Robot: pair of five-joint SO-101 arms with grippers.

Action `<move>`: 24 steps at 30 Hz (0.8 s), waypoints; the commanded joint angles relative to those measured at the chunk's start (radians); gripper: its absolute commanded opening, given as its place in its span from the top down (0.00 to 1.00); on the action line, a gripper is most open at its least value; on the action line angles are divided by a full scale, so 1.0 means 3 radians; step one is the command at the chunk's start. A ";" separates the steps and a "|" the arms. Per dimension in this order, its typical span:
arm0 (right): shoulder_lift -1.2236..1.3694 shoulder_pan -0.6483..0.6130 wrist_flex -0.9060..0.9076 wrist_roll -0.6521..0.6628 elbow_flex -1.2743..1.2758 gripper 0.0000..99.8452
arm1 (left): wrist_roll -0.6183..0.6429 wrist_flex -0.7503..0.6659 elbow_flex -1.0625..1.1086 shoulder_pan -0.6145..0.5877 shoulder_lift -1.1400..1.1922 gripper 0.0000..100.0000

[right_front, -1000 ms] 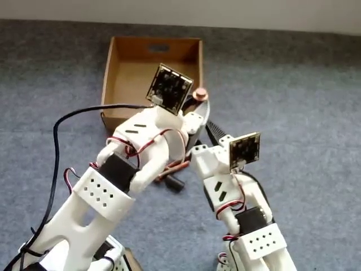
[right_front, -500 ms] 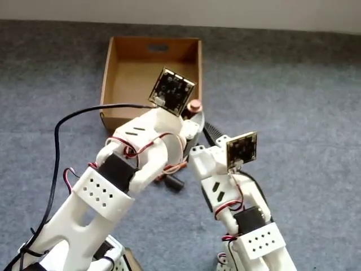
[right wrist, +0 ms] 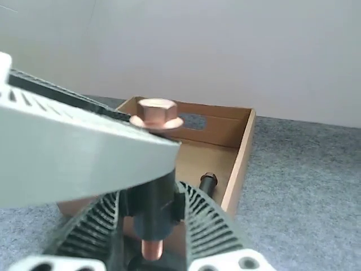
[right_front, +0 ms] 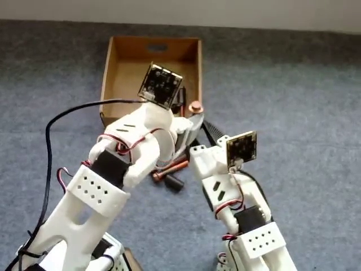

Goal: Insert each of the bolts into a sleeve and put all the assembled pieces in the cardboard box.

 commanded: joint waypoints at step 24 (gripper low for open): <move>-0.0049 0.0059 0.0100 -0.0026 -0.0069 0.99 | -0.0460 0.0455 0.0299 -0.1169 -0.0734 0.90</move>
